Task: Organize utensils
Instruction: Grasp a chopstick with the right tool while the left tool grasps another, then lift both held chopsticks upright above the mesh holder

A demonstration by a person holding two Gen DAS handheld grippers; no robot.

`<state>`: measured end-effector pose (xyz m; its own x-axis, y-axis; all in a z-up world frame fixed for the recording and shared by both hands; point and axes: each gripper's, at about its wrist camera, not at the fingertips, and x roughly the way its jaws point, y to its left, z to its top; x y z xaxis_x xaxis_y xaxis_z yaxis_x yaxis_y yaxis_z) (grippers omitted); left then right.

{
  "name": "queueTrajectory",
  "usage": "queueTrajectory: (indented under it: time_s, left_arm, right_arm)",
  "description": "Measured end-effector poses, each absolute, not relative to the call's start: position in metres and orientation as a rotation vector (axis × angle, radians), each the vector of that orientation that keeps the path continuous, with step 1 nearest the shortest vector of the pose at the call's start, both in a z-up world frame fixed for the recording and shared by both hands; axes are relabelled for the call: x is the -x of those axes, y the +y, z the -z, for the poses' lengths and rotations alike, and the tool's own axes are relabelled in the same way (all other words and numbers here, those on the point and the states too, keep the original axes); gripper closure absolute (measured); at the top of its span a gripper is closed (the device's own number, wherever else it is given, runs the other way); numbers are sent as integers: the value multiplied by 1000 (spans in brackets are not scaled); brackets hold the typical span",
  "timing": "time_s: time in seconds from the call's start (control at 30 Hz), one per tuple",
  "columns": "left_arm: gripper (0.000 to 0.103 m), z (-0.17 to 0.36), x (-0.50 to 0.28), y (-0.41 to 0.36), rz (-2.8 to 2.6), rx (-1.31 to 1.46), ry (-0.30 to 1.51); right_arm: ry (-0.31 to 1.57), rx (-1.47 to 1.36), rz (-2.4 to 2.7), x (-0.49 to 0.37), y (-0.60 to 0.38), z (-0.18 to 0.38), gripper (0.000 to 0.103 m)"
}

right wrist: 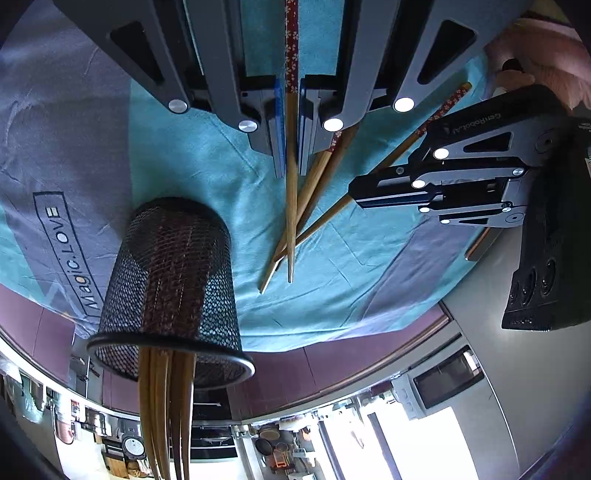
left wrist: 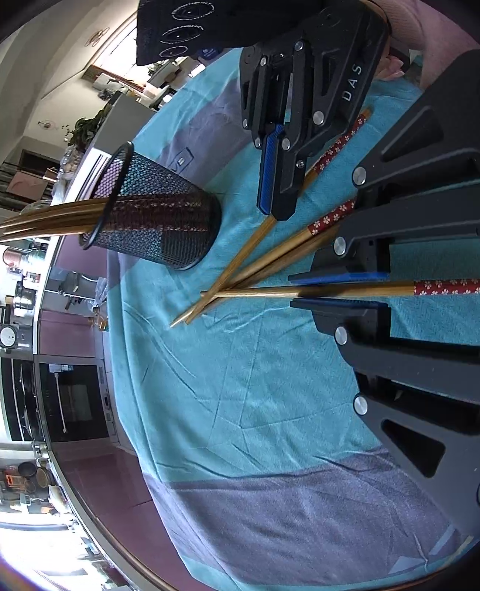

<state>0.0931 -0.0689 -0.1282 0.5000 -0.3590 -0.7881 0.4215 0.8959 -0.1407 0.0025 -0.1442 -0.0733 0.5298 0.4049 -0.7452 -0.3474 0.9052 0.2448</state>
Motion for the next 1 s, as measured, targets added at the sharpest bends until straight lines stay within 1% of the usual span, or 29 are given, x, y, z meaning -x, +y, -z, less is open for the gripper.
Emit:
queueTrajectory:
  time_s: [0.3,0.5,1.0]
  left_arm:
    - [94,135,-103,-69,491,-62,964]
    - [95,130,-104,-69,485,-49,954]
    - [96,61,-87,-63,555,-18,791]
  right_arm:
    - [921,-55,-446,-11,-134,79,95]
    - [893,-81,-460,-9,-141,73,97]
    - [735,-121,-467,7,-165,22,97]
